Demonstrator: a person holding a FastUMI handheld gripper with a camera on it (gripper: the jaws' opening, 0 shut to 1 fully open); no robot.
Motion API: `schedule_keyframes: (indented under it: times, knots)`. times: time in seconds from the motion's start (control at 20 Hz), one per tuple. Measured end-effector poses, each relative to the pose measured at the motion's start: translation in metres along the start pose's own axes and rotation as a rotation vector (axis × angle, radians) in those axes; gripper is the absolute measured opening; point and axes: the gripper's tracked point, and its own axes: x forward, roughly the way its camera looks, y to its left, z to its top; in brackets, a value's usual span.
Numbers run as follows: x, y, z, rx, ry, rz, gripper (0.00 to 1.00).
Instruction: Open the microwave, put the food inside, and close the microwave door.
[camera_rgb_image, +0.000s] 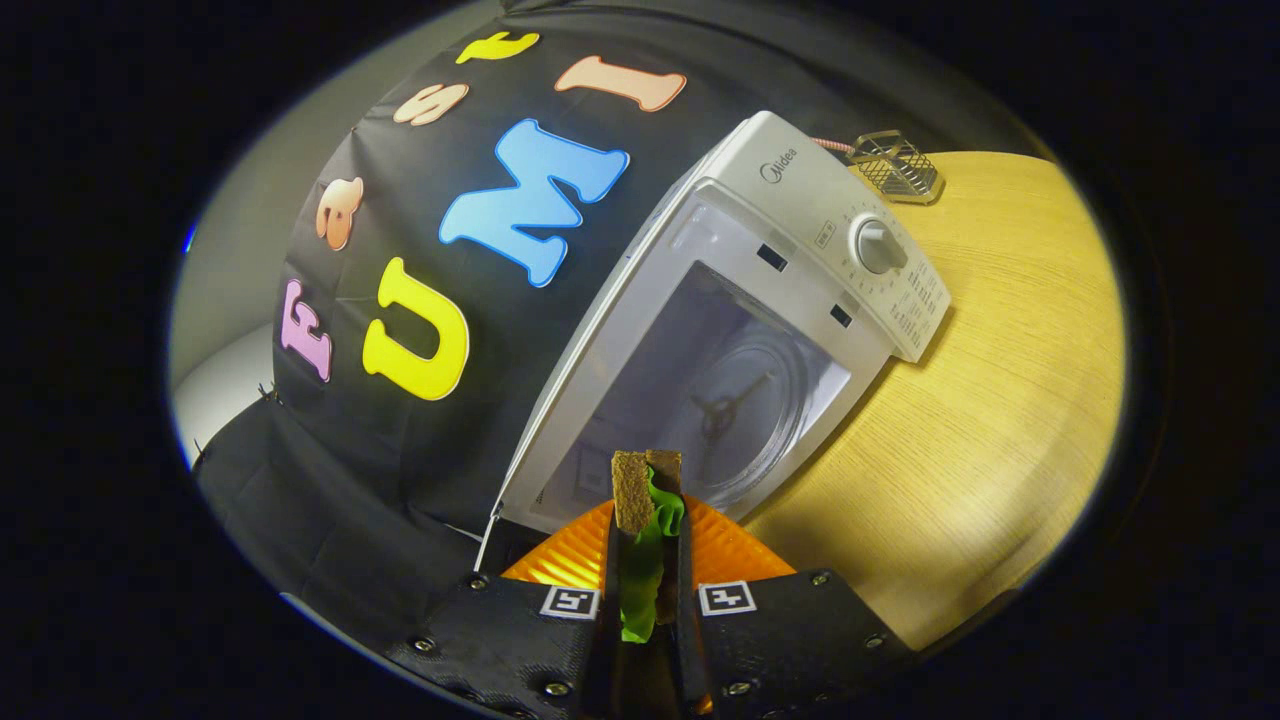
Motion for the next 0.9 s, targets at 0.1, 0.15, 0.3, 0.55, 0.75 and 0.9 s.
schedule_keyframes:
  times: [0.1,0.15,0.3,0.55,0.75,0.9]
  knots:
    - [0.012,-0.001,0.000,0.019,-0.021,0.002,0.22]
    - [0.020,-0.002,0.001,0.029,-0.033,0.004,0.22]
    - [0.041,-0.006,0.005,0.058,-0.076,-0.005,0.22]
    - [0.072,-0.016,0.009,0.101,-0.139,-0.021,0.21]
    - [0.093,-0.025,0.013,0.137,-0.179,-0.044,0.22]
    - [0.107,-0.036,0.015,0.150,-0.196,-0.077,0.22]
